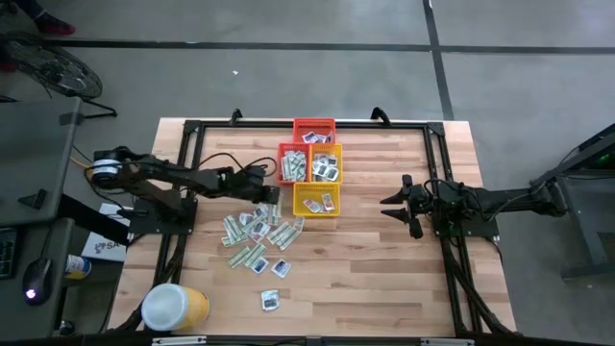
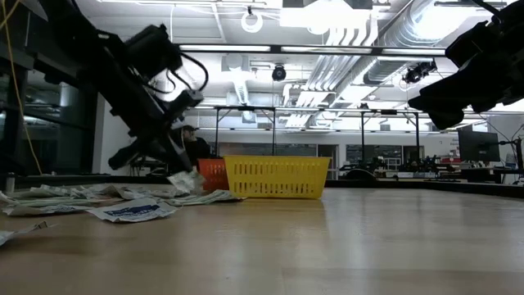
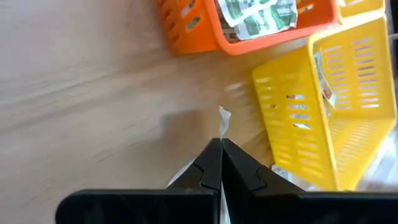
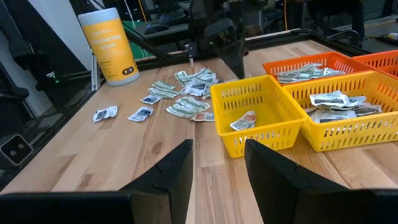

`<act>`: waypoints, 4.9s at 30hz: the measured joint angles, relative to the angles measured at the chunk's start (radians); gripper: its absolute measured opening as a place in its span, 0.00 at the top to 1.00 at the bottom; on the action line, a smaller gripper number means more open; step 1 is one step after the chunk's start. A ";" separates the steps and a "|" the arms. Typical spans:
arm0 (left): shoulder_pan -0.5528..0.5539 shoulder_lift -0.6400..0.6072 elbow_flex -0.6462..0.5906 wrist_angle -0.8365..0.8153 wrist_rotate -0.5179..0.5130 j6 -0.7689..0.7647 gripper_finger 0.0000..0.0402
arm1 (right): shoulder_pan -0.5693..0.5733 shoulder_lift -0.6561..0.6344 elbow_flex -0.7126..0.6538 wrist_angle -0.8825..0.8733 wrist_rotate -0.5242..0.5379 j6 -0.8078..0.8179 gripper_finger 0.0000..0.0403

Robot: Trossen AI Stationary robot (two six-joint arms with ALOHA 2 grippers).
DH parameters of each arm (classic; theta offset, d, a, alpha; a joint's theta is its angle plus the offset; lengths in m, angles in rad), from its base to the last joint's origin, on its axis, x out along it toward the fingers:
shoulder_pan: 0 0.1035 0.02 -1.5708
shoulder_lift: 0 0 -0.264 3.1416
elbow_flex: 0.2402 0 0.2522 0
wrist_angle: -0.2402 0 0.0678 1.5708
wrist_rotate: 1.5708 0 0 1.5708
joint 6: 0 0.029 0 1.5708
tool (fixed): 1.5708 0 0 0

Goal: Pick & Place First Aid Supplies
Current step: Put the bandage into the bottom orange bin

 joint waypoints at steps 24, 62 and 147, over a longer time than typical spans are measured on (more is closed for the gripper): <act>0.111 -0.244 0.045 -0.047 -0.063 0.041 1.00 | 0.000 0.000 0.000 0.000 0.000 0.000 0.65; 0.298 0.262 0.401 -0.112 0.070 0.187 1.00 | 0.000 0.000 0.000 0.000 0.000 0.000 0.65; 0.005 0.239 0.306 -0.477 0.100 1.153 0.59 | 0.000 0.000 0.000 0.000 0.000 0.000 0.65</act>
